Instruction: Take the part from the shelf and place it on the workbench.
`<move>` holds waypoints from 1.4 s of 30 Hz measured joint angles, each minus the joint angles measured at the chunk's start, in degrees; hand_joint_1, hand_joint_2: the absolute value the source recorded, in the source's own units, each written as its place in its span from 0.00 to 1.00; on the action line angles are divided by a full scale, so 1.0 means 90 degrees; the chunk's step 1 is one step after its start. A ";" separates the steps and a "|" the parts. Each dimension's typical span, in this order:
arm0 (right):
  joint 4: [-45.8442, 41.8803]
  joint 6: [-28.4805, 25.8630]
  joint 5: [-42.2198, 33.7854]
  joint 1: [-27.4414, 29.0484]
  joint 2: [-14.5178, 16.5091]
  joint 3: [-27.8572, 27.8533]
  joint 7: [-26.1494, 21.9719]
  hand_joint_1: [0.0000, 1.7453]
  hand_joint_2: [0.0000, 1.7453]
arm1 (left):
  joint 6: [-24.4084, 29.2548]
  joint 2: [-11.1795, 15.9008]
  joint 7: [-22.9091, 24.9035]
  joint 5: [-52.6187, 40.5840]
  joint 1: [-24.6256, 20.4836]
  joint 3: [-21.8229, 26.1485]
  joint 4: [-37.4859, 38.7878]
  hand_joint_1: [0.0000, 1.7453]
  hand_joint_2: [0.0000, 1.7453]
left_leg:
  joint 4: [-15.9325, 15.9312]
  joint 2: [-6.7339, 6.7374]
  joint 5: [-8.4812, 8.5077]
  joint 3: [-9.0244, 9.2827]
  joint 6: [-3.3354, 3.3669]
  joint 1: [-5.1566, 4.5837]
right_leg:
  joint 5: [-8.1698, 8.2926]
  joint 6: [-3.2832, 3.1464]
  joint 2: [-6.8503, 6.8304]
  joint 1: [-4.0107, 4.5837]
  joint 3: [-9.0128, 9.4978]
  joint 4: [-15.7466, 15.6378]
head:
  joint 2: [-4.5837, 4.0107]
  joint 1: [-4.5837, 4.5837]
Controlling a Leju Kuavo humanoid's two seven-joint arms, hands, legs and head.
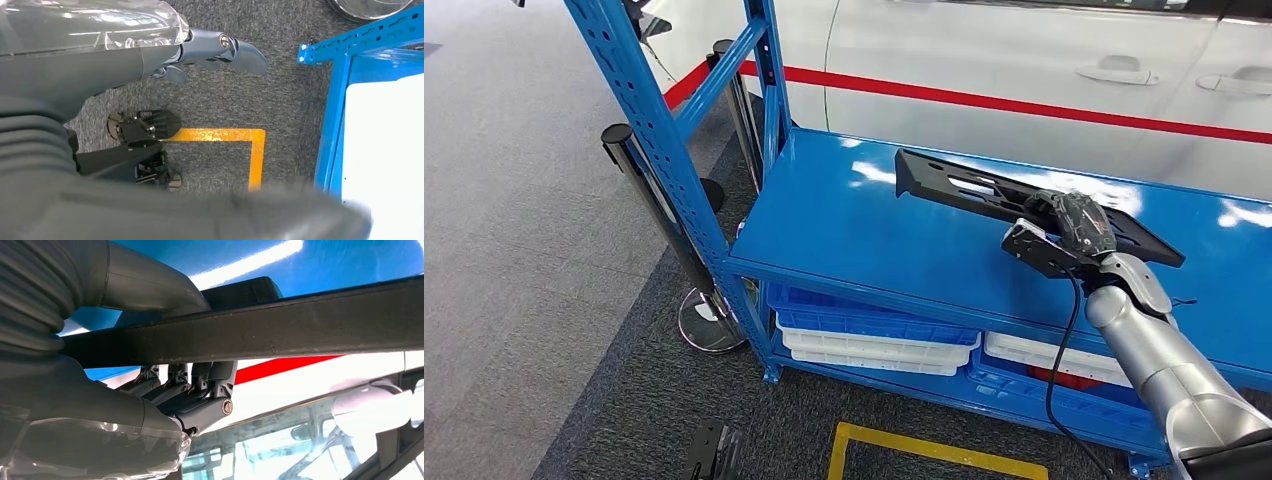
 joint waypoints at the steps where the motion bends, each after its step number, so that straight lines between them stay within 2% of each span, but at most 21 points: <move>1: -0.0031 -0.0021 -0.0006 0.0023 -0.0018 -0.0016 -0.0002 1.00 1.00 | 0.0007 0.0000 -0.0015 -0.0046 0.0006 -0.0011 0.0000 0.00 1.00 | 0.0000 0.0000 0.0000 -0.0001 0.0000 0.0000 | 0.0000 0.0000 0.0000 0.0000 -0.0001 0.0000 | 0.0000 0.0000; 8: -0.0111 -0.0065 0.0059 0.0102 -0.0046 -0.0061 0.0010 1.00 1.00 | -0.0045 0.0000 -0.0091 -0.0053 0.0044 -0.0032 0.0000 0.00 1.00 | 0.0000 -0.0001 0.0000 -0.0005 0.0000 0.0000 | 0.0000 0.0000 -0.0003 0.0000 -0.0004 0.0000 | 0.0001 0.0000; 12: -0.0105 -0.0104 0.0039 0.0144 -0.0044 -0.0100 -0.0028 1.00 1.00 | 0.0346 -0.0007 -0.0499 -0.0097 0.0043 -0.0032 0.0000 0.00 1.00 | 0.0000 -0.0002 0.0000 -0.0006 0.0000 -0.0001 | 0.0000 0.0000 -0.0004 0.0000 -0.0005 0.0000 | 0.0000 0.0000; 15: -0.0095 -0.0227 -0.0004 0.0205 -0.0045 -0.0171 -0.0167 1.00 1.00 | 0.0295 -0.0012 -0.0649 -0.0091 0.0040 -0.0032 0.0000 0.00 1.00 | 0.0000 -0.0002 0.0000 -0.0007 0.0000 -0.0002 | 0.0000 0.0000 -0.0004 -0.0001 -0.0006 -0.0001 | 0.0001 0.0000; 21: -0.0094 -0.0327 0.0030 0.0258 -0.0052 -0.0283 -0.0271 1.00 1.00 | 0.0199 -0.0002 -0.0473 -0.0075 0.0039 -0.0032 0.0000 0.00 1.00 | 0.0000 -0.0001 0.0000 -0.0007 0.0000 -0.0002 | 0.0000 0.0000 -0.0004 -0.0002 -0.0006 -0.0001 | 0.0001 0.0000; 27: -0.0094 -0.0321 0.0081 0.0282 -0.0056 -0.0324 -0.0241 1.00 1.00 | -0.0140 0.0001 -0.0473 -0.0040 0.0043 -0.0030 0.0000 0.00 1.00 | 0.0000 -0.0001 0.0000 -0.0008 0.0000 -0.0002 | 0.0000 0.0000 -0.0004 -0.0002 -0.0006 -0.0001 | 0.0001 0.0000; 32: -0.0094 -0.0308 0.0106 0.0285 -0.0053 -0.0330 -0.0238 1.00 1.00 | 0.0017 0.0000 -0.0471 -0.0003 0.0039 -0.0022 0.0000 0.00 1.00 | 0.0000 -0.0002 0.0000 -0.0010 0.0000 -0.0002 | 0.0000 0.0000 -0.0005 -0.0002 -0.0006 -0.0001 | 0.0001 0.0000; 36: -0.0106 -0.0103 -0.0245 0.0286 -0.0051 -0.0426 -0.0399 1.00 1.00 | 0.0143 0.0000 -0.0452 -0.0049 0.0035 -0.0022 0.0000 0.00 1.00 | 0.0000 -0.0002 0.0000 -0.0011 0.0000 -0.0002 | 0.0000 0.0000 -0.0006 -0.0002 -0.0006 -0.0001 | 0.0000 0.0000; 42: -0.0355 0.0112 -0.1264 0.0291 -0.0021 -0.0969 -0.1020 1.00 1.00 | 0.0160 0.0000 -0.0447 -0.0084 0.0032 -0.0022 0.0000 0.00 1.00 | 0.0000 -0.0002 0.0000 -0.0012 0.0000 -0.0003 | 0.0000 0.0000 -0.0006 -0.0002 -0.0006 -0.0001 | 0.0001 0.0000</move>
